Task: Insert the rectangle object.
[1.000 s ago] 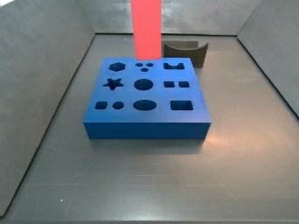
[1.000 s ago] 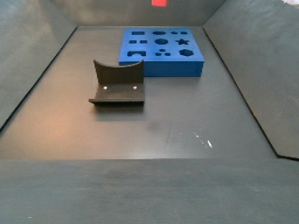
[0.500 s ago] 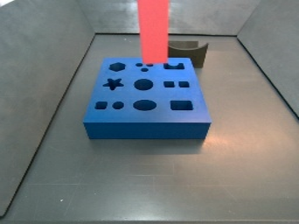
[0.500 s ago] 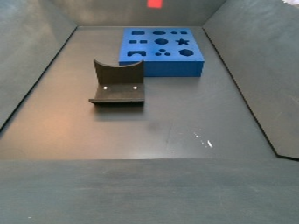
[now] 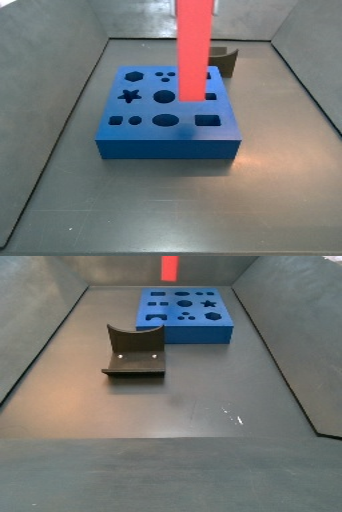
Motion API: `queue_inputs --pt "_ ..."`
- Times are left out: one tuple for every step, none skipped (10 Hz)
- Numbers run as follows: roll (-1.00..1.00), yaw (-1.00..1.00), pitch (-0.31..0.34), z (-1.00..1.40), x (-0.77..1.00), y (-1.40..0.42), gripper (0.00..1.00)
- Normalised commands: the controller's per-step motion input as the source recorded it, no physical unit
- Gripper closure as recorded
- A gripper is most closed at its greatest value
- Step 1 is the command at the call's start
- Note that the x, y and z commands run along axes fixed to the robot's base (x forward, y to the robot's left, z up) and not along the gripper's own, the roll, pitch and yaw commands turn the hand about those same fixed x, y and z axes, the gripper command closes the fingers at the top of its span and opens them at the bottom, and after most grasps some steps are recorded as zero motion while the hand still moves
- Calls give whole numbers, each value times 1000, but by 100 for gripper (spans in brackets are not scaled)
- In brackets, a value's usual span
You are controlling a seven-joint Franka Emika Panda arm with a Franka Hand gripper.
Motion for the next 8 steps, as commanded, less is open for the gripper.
queue_inputs --pt "129 0 69 -46 1000 -266 100" --pt "113 0 19 -60 1000 -269 100" --pt "6 -6 -3 -297 1000 -234 100" --pt "61 0 0 -371 911 -106 100" --pt "210 89 141 -349 734 -63 100" --pt "57 66 149 -263 560 0 100" --pt "91 80 74 -263 283 0 100" --pt "19 0 27 -77 120 3 100"
